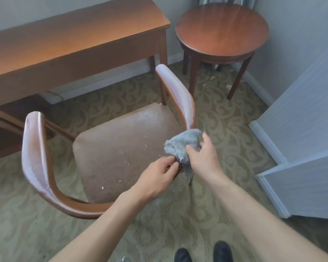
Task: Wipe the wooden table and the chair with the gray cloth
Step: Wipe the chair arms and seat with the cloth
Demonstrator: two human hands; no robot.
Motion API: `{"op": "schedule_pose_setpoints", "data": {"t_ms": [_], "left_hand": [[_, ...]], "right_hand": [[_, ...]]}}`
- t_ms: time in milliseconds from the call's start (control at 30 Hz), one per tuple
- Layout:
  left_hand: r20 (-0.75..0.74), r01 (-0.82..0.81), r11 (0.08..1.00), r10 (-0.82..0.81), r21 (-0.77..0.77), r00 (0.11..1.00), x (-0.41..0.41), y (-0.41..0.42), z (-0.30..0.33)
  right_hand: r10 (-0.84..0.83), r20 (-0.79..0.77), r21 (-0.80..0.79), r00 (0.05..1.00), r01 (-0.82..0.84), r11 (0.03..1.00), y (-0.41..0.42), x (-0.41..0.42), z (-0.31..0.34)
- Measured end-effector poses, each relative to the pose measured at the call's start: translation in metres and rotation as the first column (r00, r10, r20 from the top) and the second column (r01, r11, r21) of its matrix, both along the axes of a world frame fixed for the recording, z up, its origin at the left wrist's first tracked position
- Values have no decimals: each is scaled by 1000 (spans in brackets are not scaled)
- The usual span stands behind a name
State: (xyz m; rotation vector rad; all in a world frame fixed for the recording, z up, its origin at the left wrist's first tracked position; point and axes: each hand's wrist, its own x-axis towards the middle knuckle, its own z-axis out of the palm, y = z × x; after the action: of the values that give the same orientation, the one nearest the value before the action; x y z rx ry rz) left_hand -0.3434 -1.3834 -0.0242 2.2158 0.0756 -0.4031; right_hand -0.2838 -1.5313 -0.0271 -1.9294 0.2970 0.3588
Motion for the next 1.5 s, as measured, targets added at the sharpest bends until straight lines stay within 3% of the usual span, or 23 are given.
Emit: {"op": "schedule_pose_setpoints", "data": {"t_ms": [67,200,300,467,733,867,967,1033,1100,1167,1233,1333,1500], "left_hand": [[53,33,997,-37,63,998,-3,1,4],[51,95,951,-115,294,992,-22,19,5],[96,38,883,-93,468,991,-43,28,8],[110,27,840,-103,542,989,-40,17,13],[252,-150,931,66,332,965,-42,25,7],[280,-251,965,223,69,934,-40,31,5],[201,-364,915,395,-175,897,-46,43,6],[191,-286,956,293,-63,937,-53,61,9],[168,-139,971,106,197,980,-67,94,6],[101,-26,915,-17,402,995,-82,141,0],[-13,42,854,-42,518,999,-89,181,-5],[-82,103,800,-67,591,994,-91,202,-14],[-20,45,806,-41,590,999,-92,200,-22]], "right_hand": [[-2,36,-18,999,3,1000,1,15,4],[-18,-42,-15,999,18,1000,3,44,-1],[-85,-104,47,991,90,995,12,41,-3],[-158,-188,81,969,176,981,37,-13,-3],[-150,-399,237,905,260,936,64,-79,11],[-40,-554,389,831,301,871,100,-140,14],[-53,-524,320,850,254,913,119,-154,14],[-128,-475,272,870,284,919,125,-145,11],[-187,-449,250,874,324,913,130,-136,8],[-212,-442,212,872,331,920,134,-132,8],[-249,-420,170,873,345,923,136,-131,7],[-315,-357,93,879,369,925,134,-128,8],[-447,-239,39,862,468,883,126,-114,12]]}}
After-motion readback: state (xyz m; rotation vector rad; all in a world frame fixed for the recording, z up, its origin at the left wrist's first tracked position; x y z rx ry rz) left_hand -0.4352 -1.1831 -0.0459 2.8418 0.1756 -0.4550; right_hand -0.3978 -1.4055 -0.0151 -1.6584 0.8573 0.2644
